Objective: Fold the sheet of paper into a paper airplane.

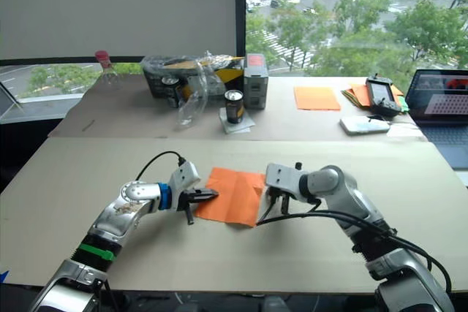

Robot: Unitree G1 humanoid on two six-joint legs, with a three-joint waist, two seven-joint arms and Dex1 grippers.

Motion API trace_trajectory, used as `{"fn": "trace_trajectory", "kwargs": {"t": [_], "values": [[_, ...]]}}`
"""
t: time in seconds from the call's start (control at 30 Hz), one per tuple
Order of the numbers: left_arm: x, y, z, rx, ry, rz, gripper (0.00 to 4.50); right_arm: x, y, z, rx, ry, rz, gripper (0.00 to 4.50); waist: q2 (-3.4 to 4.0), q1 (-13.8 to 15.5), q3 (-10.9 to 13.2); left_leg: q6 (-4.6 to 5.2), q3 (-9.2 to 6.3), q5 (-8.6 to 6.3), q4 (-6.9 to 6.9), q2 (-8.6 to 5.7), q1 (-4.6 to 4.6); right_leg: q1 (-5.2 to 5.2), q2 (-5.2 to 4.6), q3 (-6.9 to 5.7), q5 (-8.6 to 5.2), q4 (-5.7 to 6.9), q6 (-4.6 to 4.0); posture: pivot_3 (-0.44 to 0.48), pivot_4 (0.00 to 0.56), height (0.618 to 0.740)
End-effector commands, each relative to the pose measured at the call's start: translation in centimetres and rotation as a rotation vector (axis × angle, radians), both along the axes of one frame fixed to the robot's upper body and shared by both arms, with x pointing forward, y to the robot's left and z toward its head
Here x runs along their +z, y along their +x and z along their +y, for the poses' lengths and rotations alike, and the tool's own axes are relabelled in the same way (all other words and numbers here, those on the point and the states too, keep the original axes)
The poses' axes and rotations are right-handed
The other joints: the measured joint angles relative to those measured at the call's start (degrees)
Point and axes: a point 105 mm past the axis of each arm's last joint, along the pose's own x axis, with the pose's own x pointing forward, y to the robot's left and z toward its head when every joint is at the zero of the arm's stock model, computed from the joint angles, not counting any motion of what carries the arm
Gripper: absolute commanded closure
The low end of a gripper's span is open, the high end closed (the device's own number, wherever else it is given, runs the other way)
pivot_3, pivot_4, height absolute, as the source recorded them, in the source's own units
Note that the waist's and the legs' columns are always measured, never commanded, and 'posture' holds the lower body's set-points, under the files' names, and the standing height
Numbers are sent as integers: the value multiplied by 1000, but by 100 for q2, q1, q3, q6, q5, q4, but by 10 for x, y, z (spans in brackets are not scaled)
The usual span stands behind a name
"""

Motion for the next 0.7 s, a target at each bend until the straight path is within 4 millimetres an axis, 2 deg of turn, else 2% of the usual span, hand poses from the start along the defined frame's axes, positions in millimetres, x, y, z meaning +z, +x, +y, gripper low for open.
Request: {"fn": "trace_trajectory", "kwargs": {"t": [0.03,0.2,0.37,0.47,0.7], "values": [[-12,-4,1,6,22,30,4500,3,3,2,29,-23,-7,4443,0,2,0,0,-1,0,0,0,0,0,0,0,0,0,0,0,150,732],[-13,-5,0,13,18,28,4500,2,-1,16,100,13,23,4443,0,-13,0,0,0,0,-2,1,2,0,1,0,0,0,0,0,150,732],[-13,-5,2,19,19,26,4500,0,4,16,95,77,43,4443,0,-32,0,0,0,0,-7,2,6,2,1,0,0,0,-1,0,150,732],[-13,-6,4,26,20,25,4500,9,3,25,121,180,66,4443,0,-40,0,0,0,0,-8,3,8,2,2,0,0,0,-1,0,150,732],[-14,-6,2,33,14,24,4500,42,-13,64,257,404,150,4443,1,-29,1,0,-2,0,-11,3,5,0,2,0,0,0,-1,0,150,732]]}}
